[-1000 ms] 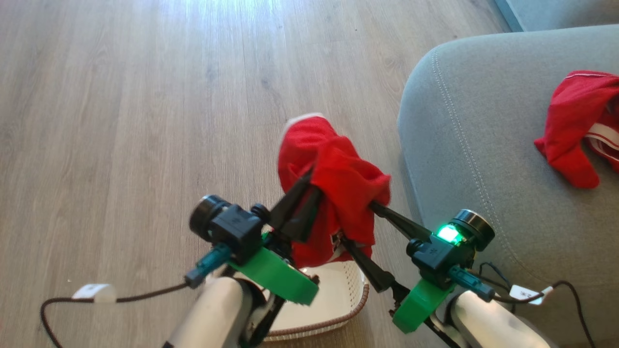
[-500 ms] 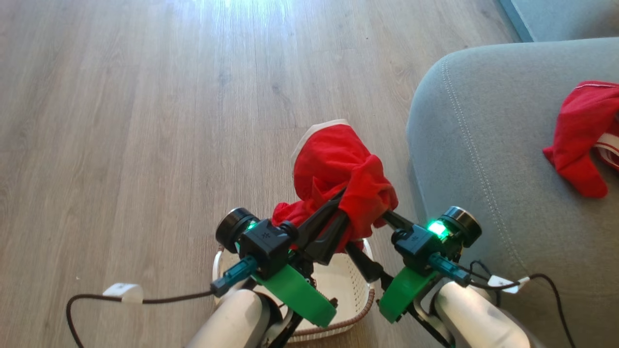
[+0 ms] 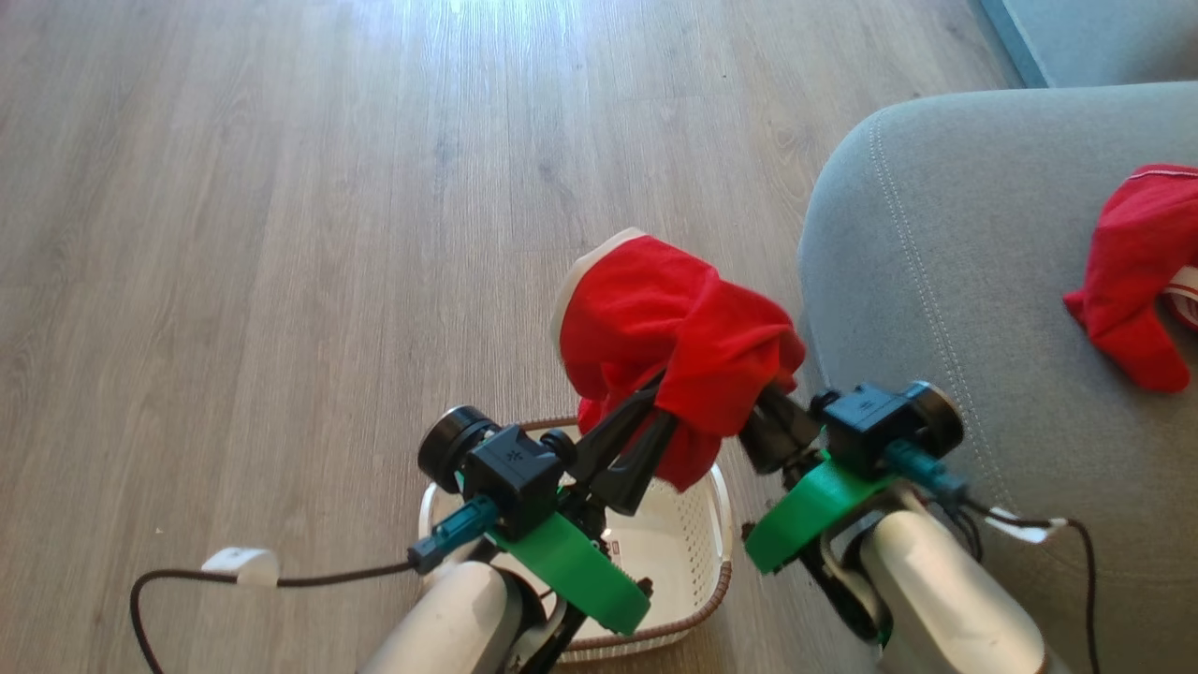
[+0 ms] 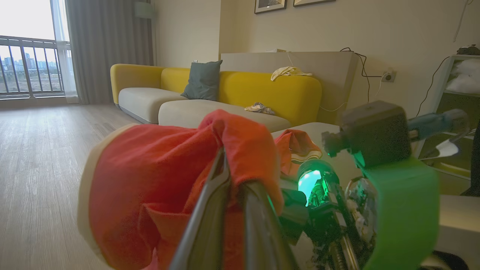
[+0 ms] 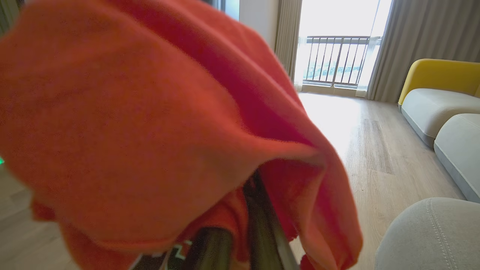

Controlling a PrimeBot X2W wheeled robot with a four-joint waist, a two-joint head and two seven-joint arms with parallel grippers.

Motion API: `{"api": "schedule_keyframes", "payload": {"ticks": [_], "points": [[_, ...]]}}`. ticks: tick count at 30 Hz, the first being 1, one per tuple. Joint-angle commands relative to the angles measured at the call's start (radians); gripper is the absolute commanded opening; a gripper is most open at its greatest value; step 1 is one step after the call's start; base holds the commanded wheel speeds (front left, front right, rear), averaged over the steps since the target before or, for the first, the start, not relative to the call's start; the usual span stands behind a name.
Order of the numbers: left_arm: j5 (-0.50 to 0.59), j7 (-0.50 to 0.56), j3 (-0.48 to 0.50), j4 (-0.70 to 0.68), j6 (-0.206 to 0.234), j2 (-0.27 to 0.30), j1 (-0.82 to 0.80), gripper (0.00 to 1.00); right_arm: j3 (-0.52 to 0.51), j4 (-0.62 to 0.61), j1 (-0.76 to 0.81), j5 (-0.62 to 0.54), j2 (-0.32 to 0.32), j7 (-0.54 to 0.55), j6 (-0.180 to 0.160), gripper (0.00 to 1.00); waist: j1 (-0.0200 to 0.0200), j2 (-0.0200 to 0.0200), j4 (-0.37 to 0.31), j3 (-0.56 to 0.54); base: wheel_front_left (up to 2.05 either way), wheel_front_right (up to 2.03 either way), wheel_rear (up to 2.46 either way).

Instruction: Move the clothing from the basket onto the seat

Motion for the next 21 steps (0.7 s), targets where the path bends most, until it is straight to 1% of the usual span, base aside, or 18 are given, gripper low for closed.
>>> {"api": "schedule_keyframes", "payload": {"ticks": [1, 8, 14, 15, 16, 17, 18, 21], "points": [[-0.003, -0.005, 0.034, -0.033, 0.003, 0.003, -0.034, 0.00, 0.000, -0.042, -0.014, 0.009, 0.021, -0.007, 0.000, 0.00, 0.0000, 0.0000, -0.001, 0.000, 0.00, 0.00, 0.00], [0.025, -0.005, 0.025, 0.002, -0.005, 0.003, -0.033, 0.00, -0.083, -0.104, 0.007, 0.073, 0.051, -0.007, 0.000, 0.00, 0.0000, 0.0000, -0.005, 0.004, 0.00, 0.00, 0.00], [0.020, -0.005, 0.022, 0.015, -0.011, 0.003, -0.028, 0.00, -0.131, -0.169, 0.027, 0.142, 0.063, -0.007, 0.000, 0.00, 0.0000, 0.0000, -0.005, 0.008, 0.00, 0.00, 0.00], [0.018, -0.005, 0.021, 0.019, -0.012, 0.003, -0.028, 0.13, -0.133, -0.176, 0.030, 0.149, 0.064, -0.007, 0.000, 0.00, 0.0000, 0.0000, -0.005, 0.008, 0.00, 0.00, 0.00], [0.019, -0.005, 0.021, 0.022, -0.013, 0.003, -0.028, 0.35, -0.133, -0.179, 0.032, 0.154, 0.065, -0.007, 0.000, 0.00, 0.0000, 0.0000, -0.005, 0.008, 0.00, 0.00, 0.00], [0.022, -0.005, 0.022, 0.023, -0.011, 0.003, -0.029, 0.73, -0.133, -0.181, 0.033, 0.157, 0.065, -0.007, 0.000, 0.00, 0.0000, 0.0000, -0.005, 0.008, 0.00, 0.00, 0.00], [0.024, -0.005, 0.023, 0.023, -0.009, 0.003, -0.029, 1.00, -0.133, -0.182, 0.034, 0.158, 0.065, -0.007, 0.000, 0.00, 0.0000, 0.0000, -0.006, 0.008, 0.00, 0.00, 0.00], [0.027, -0.005, 0.025, 0.026, -0.007, 0.003, -0.028, 1.00, -0.134, -0.186, 0.034, 0.161, 0.066, -0.007, 0.000, 0.00, 0.0000, 0.0000, -0.006, 0.008, 0.00, 0.00, 0.00]]}}
